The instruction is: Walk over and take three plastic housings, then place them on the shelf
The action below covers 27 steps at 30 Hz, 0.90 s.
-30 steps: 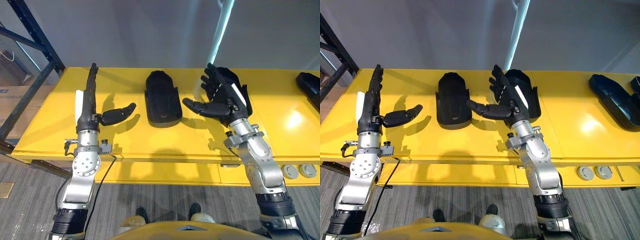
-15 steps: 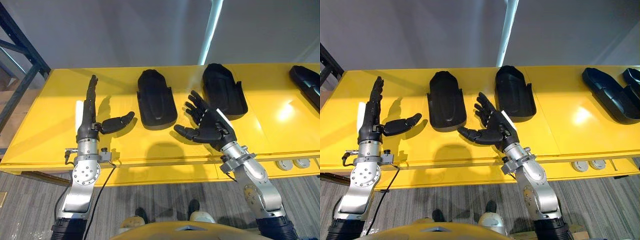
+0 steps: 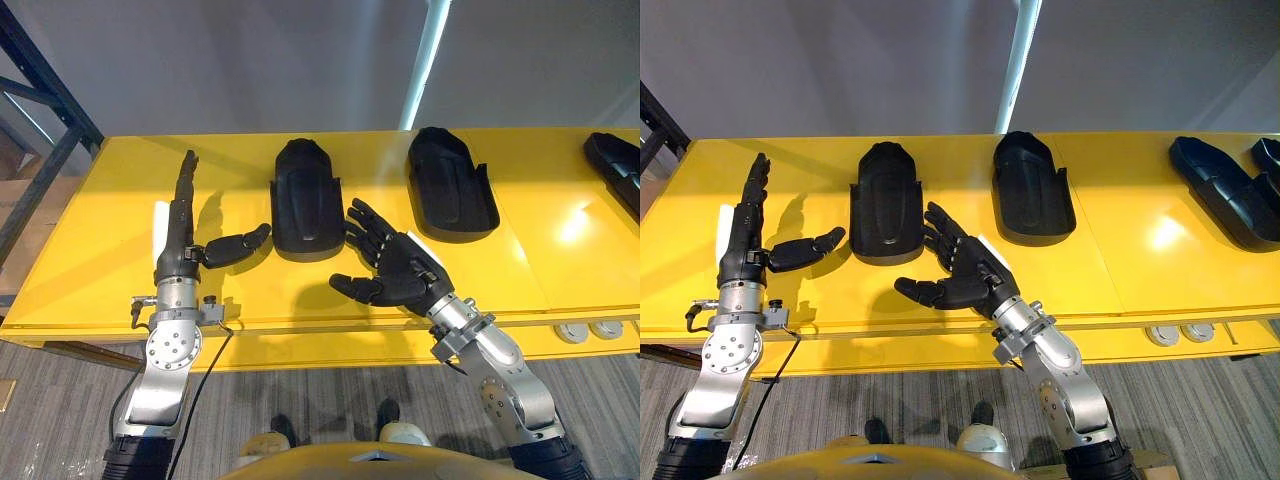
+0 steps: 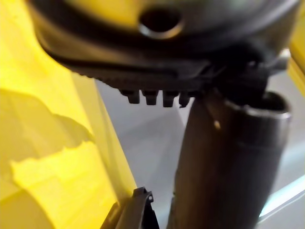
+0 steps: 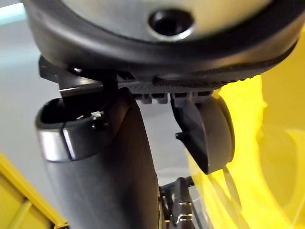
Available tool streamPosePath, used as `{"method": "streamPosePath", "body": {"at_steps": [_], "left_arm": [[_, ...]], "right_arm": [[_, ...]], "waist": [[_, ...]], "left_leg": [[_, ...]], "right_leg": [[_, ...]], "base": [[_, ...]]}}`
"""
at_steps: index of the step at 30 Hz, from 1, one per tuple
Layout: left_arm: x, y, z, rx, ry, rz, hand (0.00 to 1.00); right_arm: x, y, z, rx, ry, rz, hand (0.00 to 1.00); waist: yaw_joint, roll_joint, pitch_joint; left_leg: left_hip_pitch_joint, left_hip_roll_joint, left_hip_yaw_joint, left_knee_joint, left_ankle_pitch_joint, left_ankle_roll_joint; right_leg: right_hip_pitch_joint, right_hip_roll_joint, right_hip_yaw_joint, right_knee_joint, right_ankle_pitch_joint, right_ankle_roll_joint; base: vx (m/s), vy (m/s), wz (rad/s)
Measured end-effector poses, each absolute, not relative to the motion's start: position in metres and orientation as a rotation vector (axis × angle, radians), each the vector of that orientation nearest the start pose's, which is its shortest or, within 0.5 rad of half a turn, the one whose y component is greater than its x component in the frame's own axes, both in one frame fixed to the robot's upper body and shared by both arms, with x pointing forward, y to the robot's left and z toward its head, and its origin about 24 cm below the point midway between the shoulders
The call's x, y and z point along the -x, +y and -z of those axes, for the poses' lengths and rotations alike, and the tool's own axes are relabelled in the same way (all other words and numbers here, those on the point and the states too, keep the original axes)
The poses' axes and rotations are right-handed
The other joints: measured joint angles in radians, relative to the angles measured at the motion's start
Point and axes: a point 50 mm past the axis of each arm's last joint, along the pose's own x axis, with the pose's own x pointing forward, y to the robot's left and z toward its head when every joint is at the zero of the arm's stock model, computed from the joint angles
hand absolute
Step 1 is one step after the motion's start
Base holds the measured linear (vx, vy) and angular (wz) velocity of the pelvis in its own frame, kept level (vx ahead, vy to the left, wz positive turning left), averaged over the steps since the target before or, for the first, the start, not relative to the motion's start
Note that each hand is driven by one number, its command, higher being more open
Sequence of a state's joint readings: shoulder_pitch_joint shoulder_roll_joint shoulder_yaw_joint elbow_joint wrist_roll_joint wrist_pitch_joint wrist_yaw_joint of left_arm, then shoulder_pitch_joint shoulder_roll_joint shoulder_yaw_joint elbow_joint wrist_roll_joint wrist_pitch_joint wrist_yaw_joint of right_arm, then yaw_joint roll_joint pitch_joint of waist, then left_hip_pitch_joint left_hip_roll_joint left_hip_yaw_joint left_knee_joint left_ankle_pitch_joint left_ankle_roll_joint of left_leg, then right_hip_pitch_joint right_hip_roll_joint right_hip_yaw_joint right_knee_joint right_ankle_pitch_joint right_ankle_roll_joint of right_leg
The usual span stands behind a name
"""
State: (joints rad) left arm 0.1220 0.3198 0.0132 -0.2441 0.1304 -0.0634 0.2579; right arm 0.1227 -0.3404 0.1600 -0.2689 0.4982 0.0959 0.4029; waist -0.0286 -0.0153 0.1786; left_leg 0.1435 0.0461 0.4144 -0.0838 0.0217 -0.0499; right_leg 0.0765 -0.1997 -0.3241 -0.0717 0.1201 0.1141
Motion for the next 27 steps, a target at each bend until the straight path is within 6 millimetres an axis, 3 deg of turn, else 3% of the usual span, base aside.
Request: {"method": "streamPosePath", "body": {"at_steps": [10,15,19,22,27], "left_arm": [[-0.227,0.21,-0.091,-0.429,-0.235,-0.199,1.0],[-0.227,0.204,-0.088,-0.442,-0.215,-0.114,1.0],[-0.227,0.197,-0.085,-0.512,-0.187,0.028,1.0],[-0.227,0.199,-0.084,-0.556,-0.154,0.15,1.0],[-0.225,0.204,-0.084,-0.541,-0.124,0.189,1.0]], "right_arm": [[-0.215,-0.141,-0.06,-0.185,0.031,-0.631,1.0],[-0.216,-0.146,-0.062,-0.183,-0.008,-0.544,1.0],[-0.22,-0.157,-0.073,-0.207,-0.114,-0.4,1.0],[-0.222,-0.177,-0.087,-0.194,-0.187,-0.282,1.0],[-0.221,-0.185,-0.092,-0.181,-0.212,-0.248,1.0]], "waist": [[0.0,0.0,0.0],[0.001,0.0,0.0],[-0.001,0.0,0.0],[-0.005,0.008,0.005],[-0.004,0.022,0.01]], "left_leg": [[0.004,0.0,0.0,0.0,0.0,0.0],[0.004,0.0,0.0,0.0,0.0,0.0],[0.002,0.0,0.0,0.0,0.0,0.0],[0.001,0.0,0.005,0.0,-0.001,-0.001],[0.0,0.001,0.006,0.0,-0.001,0.0]], "right_leg": [[0.004,0.0,-0.001,0.001,-0.001,-0.002],[0.003,0.0,0.0,0.001,-0.001,-0.002],[0.001,0.0,0.0,0.001,-0.001,-0.002],[-0.003,0.0,0.005,0.001,-0.001,-0.002],[-0.003,0.002,0.005,-0.001,-0.001,-0.002]], "base": [[0.0,0.0,0.0],[0.0,0.0,0.0],[0.0,0.0,0.0],[0.0,0.0,-0.03],[0.0,0.0,-0.01]]}}
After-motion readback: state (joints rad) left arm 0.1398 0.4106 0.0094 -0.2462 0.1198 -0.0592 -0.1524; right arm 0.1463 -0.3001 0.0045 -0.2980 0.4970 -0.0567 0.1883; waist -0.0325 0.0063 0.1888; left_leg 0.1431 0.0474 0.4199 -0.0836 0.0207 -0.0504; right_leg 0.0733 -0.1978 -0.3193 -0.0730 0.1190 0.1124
